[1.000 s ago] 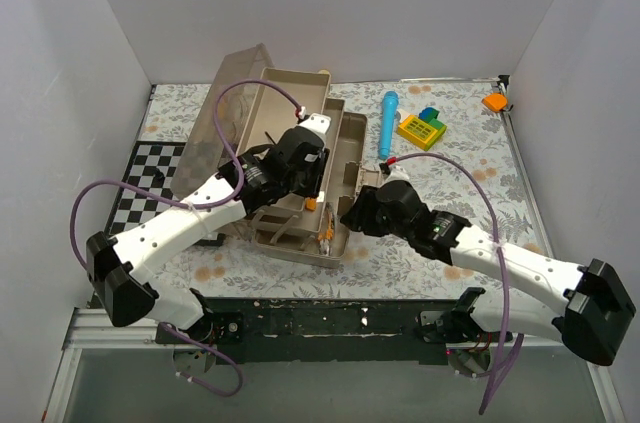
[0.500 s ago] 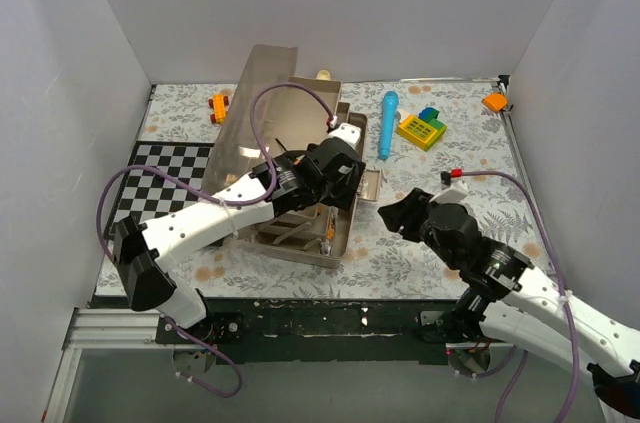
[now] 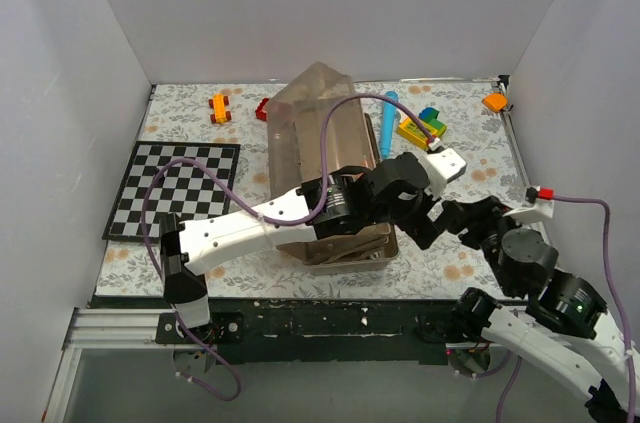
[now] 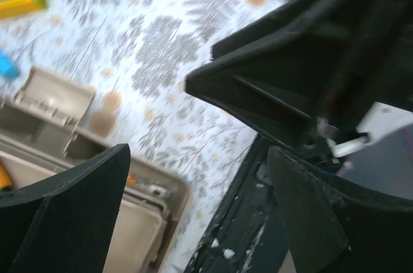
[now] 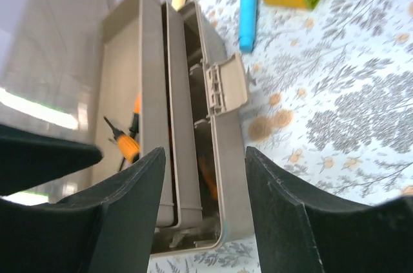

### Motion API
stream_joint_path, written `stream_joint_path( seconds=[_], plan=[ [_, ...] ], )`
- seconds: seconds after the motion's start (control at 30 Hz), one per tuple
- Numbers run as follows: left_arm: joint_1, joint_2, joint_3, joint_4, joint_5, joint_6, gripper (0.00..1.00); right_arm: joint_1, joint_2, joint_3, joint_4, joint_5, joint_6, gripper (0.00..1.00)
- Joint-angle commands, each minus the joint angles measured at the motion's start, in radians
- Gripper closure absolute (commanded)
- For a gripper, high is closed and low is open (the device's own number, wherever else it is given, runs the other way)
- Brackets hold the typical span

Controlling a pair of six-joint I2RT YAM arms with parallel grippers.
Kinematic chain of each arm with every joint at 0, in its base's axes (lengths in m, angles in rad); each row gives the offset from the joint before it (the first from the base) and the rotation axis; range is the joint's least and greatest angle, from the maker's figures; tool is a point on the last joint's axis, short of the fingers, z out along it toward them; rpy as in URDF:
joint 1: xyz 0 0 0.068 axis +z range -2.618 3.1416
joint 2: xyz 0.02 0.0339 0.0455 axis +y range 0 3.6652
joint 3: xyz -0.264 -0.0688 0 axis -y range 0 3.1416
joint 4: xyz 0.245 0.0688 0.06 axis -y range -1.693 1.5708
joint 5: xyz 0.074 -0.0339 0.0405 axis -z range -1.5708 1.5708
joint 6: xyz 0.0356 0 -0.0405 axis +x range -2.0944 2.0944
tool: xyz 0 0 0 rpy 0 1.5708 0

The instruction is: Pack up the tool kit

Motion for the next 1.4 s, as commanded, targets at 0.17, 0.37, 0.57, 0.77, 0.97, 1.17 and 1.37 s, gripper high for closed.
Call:
stream_joint_path(
  seconds=[0.17,0.37,0.57,0.77,0.97,1.17,1.37],
  plan=[
    [-0.014,-0.07,0.083,0.14,0.136,0.095,0.07,0.006,0.008,0.117,-0.146,0.139,-0.084,0.38],
    [0.028,-0.142,0.089,0.146,0.118,0.092,0.02,0.006,0.03,0.131,-0.086,0.102,-0.168,0.35],
    [0.231,-0.279,-0.088,0.153,0.231,-0.043,0.02,0.006,0.157,0.203,-0.126,0.055,-0.226,0.29],
    [0.4,-0.385,-0.251,0.155,0.24,-0.074,0.02,0.004,0.283,0.24,-0.051,-0.103,-0.263,0.27],
    [0.564,-0.411,-0.36,0.155,0.291,-0.102,0.02,0.003,0.448,0.301,0.081,-0.292,-0.251,0.25],
    [0.641,-0.391,-0.4,0.153,0.345,-0.105,0.02,-0.08,0.62,0.375,0.147,-0.396,-0.286,0.23],
    [0.682,-0.409,-0.454,0.187,0.42,-0.113,0.02,-0.194,0.705,0.356,0.223,-0.542,-0.3,0.24]
  ],
)
